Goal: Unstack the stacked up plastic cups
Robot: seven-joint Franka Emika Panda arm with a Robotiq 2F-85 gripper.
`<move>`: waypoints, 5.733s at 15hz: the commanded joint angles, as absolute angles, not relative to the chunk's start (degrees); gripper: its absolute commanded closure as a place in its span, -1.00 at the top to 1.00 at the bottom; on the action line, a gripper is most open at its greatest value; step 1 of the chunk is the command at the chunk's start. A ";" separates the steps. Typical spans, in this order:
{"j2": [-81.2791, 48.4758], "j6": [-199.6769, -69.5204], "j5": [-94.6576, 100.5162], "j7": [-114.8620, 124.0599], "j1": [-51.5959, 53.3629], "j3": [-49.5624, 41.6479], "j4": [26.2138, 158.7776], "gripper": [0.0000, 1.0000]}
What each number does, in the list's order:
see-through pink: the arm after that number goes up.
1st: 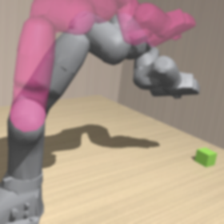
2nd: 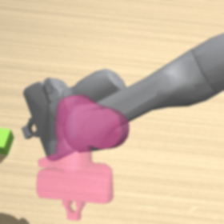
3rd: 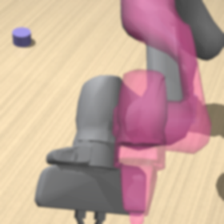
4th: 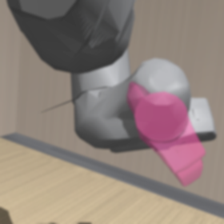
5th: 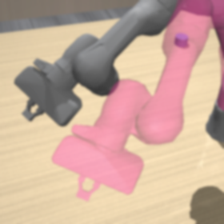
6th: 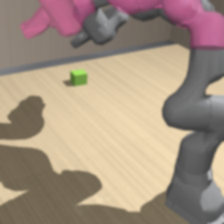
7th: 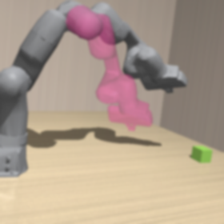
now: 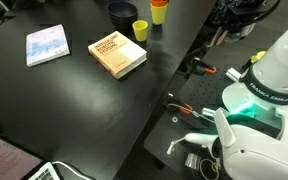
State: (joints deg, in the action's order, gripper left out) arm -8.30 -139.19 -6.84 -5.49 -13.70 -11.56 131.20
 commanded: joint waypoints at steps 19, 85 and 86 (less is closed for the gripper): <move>-17.35 -153.32 -9.61 -3.55 -13.48 -10.78 134.11 0.38; -19.72 -151.47 -18.50 -7.79 -22.26 -10.95 128.62 0.03; -18.91 -150.51 -16.90 -6.38 -21.52 -11.71 128.89 0.20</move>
State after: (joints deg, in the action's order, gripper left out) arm -20.51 -151.15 -17.12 -5.93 -21.10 -12.25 128.72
